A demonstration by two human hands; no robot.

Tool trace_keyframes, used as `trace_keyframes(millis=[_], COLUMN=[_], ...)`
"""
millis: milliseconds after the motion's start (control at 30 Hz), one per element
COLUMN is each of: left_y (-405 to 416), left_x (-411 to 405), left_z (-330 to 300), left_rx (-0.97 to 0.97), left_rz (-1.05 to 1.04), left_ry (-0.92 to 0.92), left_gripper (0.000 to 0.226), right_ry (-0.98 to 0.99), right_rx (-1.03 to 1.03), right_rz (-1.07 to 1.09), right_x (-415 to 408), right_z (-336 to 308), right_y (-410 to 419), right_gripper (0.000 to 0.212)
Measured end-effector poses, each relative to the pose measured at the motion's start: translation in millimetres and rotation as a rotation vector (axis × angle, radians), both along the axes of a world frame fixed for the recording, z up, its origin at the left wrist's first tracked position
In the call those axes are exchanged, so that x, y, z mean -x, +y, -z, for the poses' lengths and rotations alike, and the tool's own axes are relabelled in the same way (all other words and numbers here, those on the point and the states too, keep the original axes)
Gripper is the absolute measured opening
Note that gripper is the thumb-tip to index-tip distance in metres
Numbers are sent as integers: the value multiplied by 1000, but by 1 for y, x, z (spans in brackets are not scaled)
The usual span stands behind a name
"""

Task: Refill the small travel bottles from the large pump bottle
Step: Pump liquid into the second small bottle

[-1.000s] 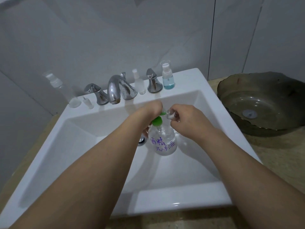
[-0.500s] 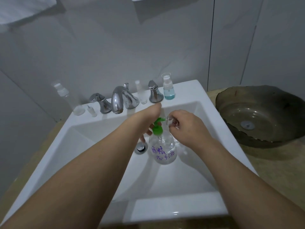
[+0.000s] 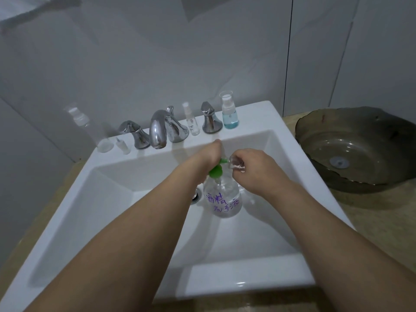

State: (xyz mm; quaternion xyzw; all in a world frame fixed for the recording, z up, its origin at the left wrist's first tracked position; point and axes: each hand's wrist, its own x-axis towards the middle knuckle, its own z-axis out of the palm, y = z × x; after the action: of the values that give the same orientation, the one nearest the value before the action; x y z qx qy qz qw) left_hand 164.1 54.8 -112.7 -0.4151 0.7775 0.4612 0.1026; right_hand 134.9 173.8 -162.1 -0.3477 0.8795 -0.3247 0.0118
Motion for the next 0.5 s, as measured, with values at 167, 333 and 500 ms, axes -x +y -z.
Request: trace_keyframes(millis=[167,333,500], left_y=[-1,-7,-13], left_x=[1,6,7], left_z=[-4,-12,-10], left_rx=[57,72,72], left_rz=[37,29,26], left_ry=[-29,-20,-74], left_gripper=[63,67,74], right_ry=[-1,53,55], right_rx=[27,82,101], right_rz=[1,18,5], right_x=[-1,-1,-1], right_z=[-1,-3,-3], right_y=[0,0,-1], right_gripper=[22,17,21])
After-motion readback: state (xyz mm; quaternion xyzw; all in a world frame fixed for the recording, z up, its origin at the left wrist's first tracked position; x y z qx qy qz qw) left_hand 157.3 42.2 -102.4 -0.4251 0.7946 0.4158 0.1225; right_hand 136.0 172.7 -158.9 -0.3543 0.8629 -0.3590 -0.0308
